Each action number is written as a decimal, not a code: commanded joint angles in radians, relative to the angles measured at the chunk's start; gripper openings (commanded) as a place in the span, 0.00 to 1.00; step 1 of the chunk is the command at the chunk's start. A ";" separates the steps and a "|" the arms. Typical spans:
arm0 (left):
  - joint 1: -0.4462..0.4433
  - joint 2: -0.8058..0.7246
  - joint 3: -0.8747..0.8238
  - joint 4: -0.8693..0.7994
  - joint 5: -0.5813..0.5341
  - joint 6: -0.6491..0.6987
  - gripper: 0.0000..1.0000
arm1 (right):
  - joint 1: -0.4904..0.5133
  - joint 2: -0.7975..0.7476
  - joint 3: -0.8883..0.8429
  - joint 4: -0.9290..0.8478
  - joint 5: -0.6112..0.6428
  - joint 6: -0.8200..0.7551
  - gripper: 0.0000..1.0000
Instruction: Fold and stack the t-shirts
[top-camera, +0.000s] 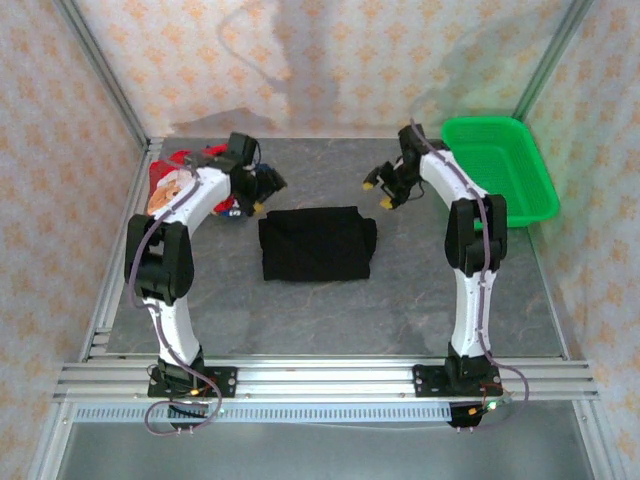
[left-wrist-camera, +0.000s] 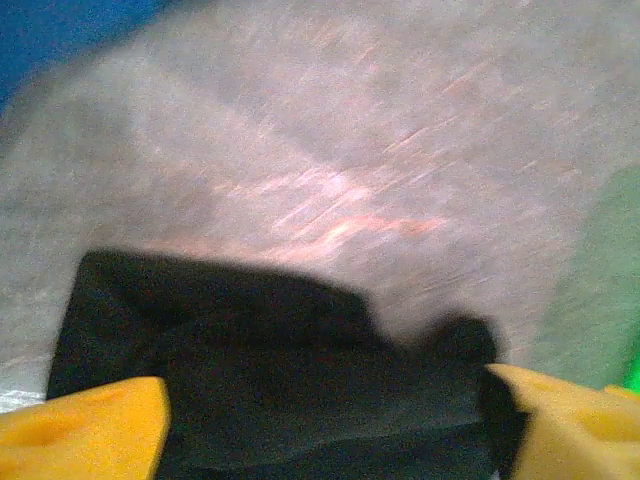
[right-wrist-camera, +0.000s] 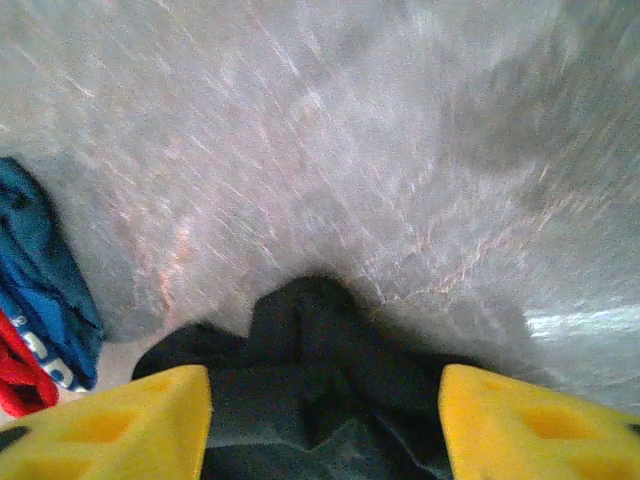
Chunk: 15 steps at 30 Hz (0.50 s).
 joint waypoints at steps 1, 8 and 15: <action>-0.004 -0.154 0.232 -0.131 -0.033 0.054 0.94 | 0.006 -0.153 0.207 -0.161 0.068 -0.146 0.71; -0.005 -0.545 -0.015 -0.249 -0.017 0.199 1.00 | 0.025 -0.750 -0.265 -0.019 0.070 -0.206 0.98; -0.008 -0.846 -0.611 -0.163 0.018 0.177 1.00 | 0.063 -1.254 -0.833 0.105 0.017 -0.055 0.99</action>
